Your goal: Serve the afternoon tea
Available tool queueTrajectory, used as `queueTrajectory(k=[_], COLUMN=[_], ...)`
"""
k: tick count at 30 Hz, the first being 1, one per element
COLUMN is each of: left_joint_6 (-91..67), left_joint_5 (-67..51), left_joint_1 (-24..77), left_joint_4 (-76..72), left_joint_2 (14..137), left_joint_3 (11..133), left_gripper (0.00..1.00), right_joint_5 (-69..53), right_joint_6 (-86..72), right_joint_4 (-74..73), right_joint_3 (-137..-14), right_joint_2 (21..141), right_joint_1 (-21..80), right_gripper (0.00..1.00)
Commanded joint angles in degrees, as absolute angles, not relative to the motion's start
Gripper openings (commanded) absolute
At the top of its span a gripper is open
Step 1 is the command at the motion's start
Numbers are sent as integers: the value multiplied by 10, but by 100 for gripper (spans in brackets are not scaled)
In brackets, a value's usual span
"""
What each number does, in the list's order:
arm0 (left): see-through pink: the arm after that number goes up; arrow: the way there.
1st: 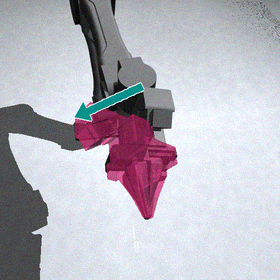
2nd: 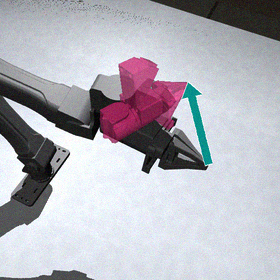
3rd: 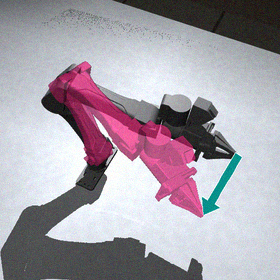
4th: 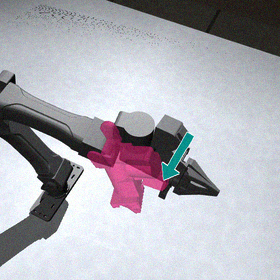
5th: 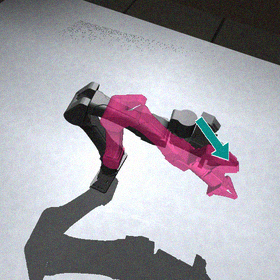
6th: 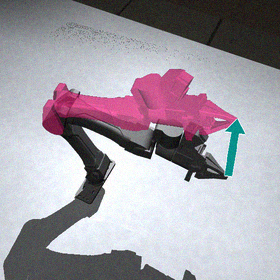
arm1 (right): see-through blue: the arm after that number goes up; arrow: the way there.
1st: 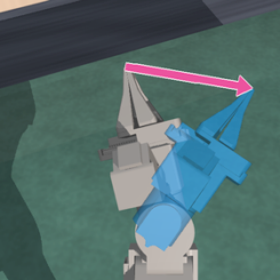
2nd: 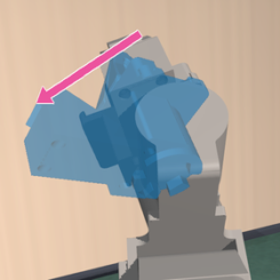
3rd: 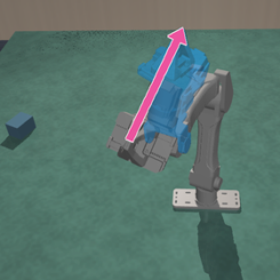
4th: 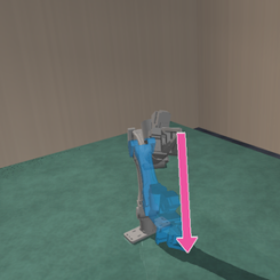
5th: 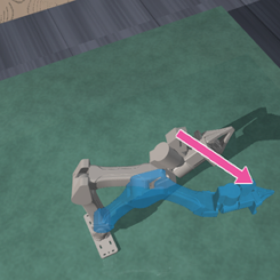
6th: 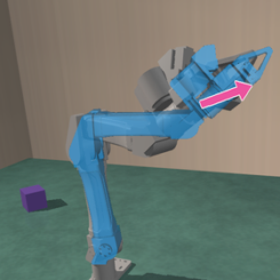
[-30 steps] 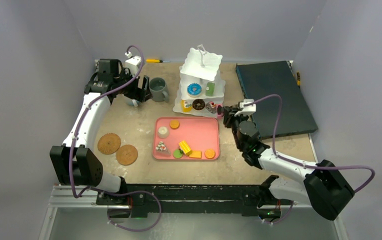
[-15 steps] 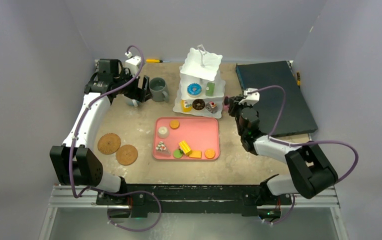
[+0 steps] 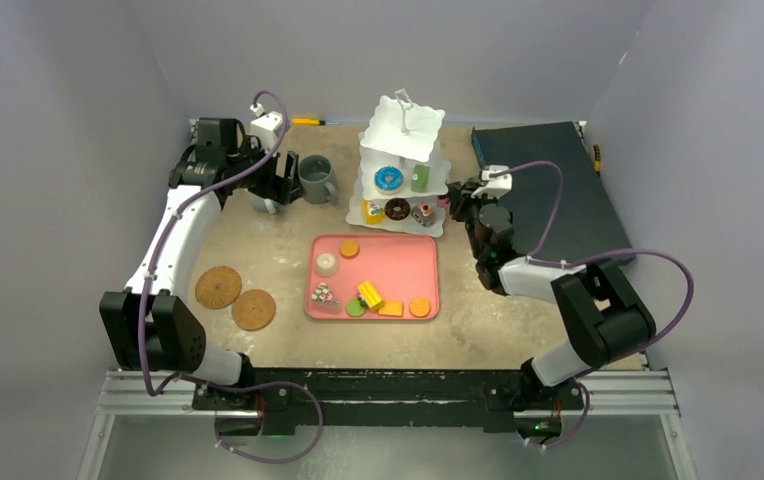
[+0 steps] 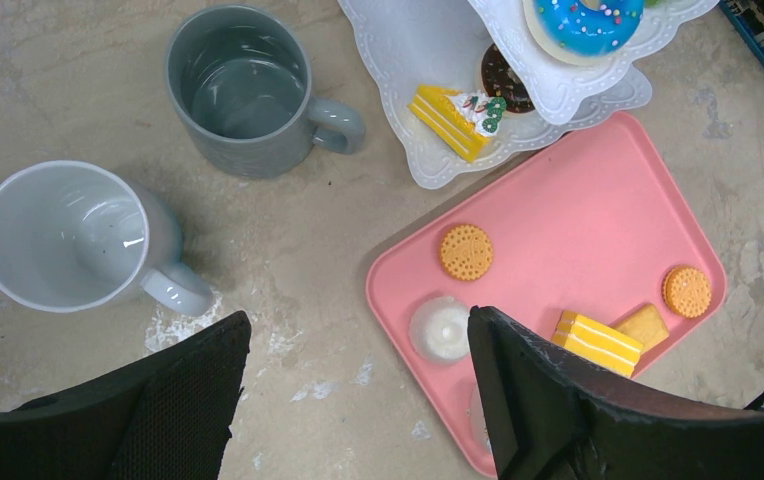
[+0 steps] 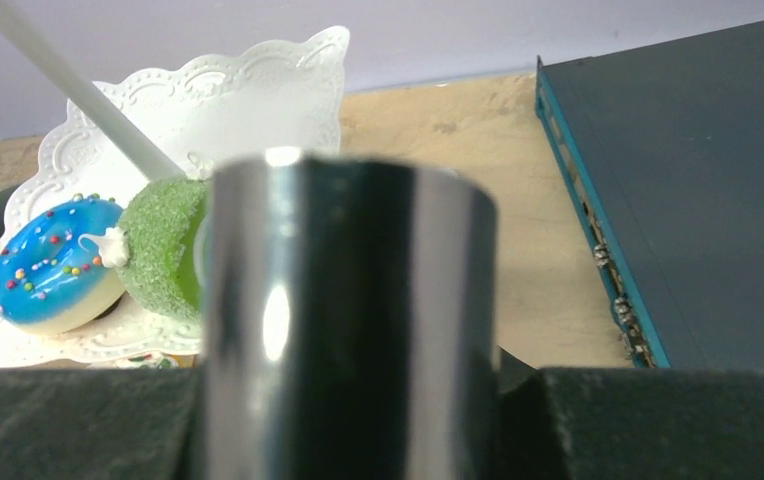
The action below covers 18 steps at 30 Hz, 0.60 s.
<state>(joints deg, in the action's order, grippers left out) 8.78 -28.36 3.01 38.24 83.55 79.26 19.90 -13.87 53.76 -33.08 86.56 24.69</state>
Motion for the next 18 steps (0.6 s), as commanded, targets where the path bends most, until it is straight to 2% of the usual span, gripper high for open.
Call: queueTrajectory(k=[1, 12, 14, 18], left_joint_6=[100, 99, 99, 98], left_joint_5=[-294, -295, -295, -296], left_joint_1=[25, 25, 25, 25], left_joint_4=[365, 362, 362, 363], left_joint_2=[830, 834, 834, 834], left_joint_3=[792, 791, 792, 794], left_gripper=[79, 79, 79, 79], right_joint_5=[167, 142, 140, 142], right_joint_6=[-143, -152, -152, -158], right_joint_4=[601, 626, 627, 635], right_joint_3=[-364, -386, -385, -365], right_joint_2=[891, 954, 958, 950], right_joint_1=[243, 238, 237, 237], right_gripper=[21, 26, 29, 41])
